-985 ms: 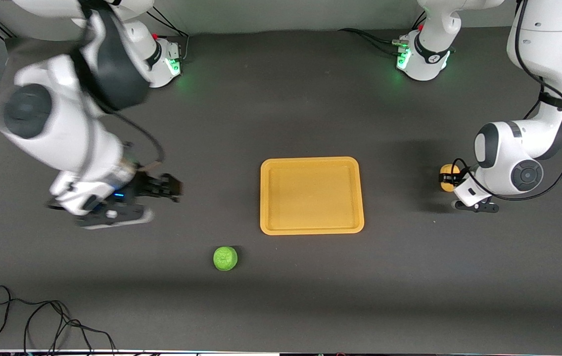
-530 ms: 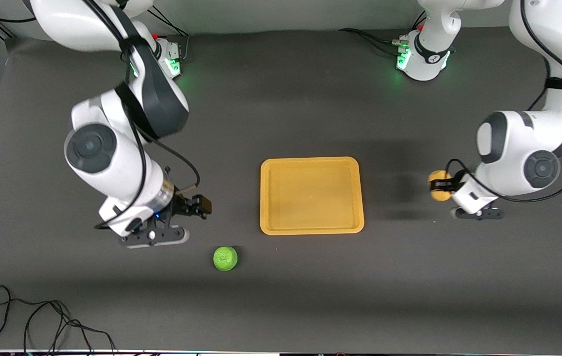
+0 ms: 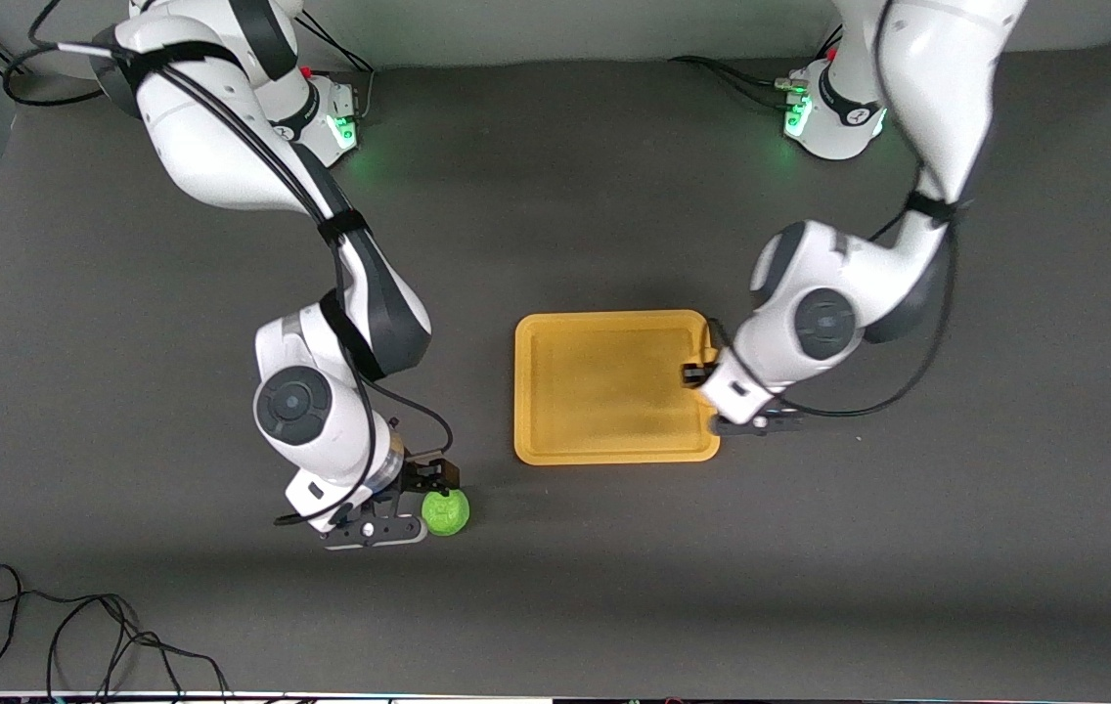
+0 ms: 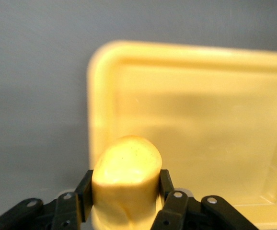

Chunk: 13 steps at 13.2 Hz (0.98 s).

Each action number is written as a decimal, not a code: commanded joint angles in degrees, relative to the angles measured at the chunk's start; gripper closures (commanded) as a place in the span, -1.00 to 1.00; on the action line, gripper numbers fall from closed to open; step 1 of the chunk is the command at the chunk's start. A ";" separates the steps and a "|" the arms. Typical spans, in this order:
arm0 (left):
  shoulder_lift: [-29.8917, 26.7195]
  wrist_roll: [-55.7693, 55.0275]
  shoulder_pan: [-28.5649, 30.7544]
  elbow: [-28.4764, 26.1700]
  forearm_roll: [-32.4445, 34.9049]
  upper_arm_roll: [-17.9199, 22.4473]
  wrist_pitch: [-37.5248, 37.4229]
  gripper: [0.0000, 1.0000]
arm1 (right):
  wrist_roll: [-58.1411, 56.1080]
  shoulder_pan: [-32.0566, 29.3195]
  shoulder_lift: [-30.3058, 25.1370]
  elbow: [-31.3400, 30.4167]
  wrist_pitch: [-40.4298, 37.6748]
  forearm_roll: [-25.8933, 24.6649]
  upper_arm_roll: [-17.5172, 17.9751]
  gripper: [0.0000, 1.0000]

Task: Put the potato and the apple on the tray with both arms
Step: 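Place the potato on the tray with the left gripper while the right grasps the apple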

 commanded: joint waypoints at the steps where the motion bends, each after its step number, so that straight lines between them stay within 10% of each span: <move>1: 2.43 -1.07 -0.79 1.88 0.42 0.93 -0.46 0.50 | 0.60 0.12 4.28 2.41 3.61 0.12 -0.31 -1.00; 5: 3.30 -0.98 -0.79 1.70 2.18 1.02 -0.99 0.36 | 0.51 0.38 8.33 2.32 8.09 0.12 -0.31 -1.00; 7: 3.83 -1.07 -0.88 1.70 2.36 1.02 -0.21 -0.45 | 0.51 0.47 9.73 2.32 9.51 0.12 -0.31 -1.00; 8: 3.92 -1.07 -0.88 1.79 2.36 1.02 -0.11 -0.53 | 0.51 0.47 10.44 2.32 10.03 0.20 -0.22 -0.98; 10: 3.92 -1.07 -0.88 1.70 2.36 1.02 -0.29 -0.53 | 0.60 0.47 10.53 2.32 9.95 0.29 -0.22 -0.17; 13: 2.88 -1.07 -0.26 1.88 2.36 1.02 -1.34 -0.55 | 0.60 0.38 9.22 2.41 9.43 0.56 -0.13 -0.01</move>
